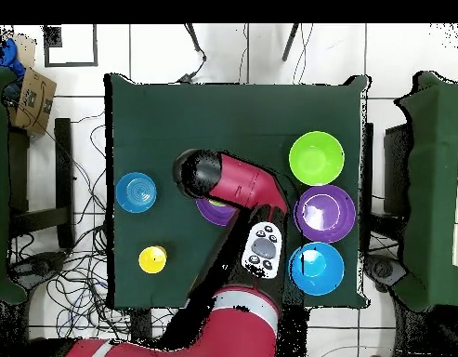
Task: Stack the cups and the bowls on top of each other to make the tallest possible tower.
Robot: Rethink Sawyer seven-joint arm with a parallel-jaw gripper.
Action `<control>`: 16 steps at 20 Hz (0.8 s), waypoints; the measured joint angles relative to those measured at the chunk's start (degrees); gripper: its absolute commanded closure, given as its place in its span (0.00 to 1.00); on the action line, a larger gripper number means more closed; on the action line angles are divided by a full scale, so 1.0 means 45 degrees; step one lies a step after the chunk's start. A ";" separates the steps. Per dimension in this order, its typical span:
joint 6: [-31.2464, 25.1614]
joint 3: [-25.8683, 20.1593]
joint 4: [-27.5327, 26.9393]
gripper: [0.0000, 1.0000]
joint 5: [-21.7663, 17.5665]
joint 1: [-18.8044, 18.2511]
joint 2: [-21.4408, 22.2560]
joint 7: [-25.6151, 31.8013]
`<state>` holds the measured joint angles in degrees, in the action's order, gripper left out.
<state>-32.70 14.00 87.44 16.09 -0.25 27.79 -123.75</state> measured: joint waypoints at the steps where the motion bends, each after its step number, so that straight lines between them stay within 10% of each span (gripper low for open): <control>1: -0.0016 -0.0053 0.0002 1.00 0.0000 -0.0017 -0.0004 0.0000; 16: -0.0028 -0.0442 0.0000 1.00 0.0000 -0.0012 -0.0037 0.0000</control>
<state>-32.83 12.01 87.44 16.09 -0.30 27.63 -123.75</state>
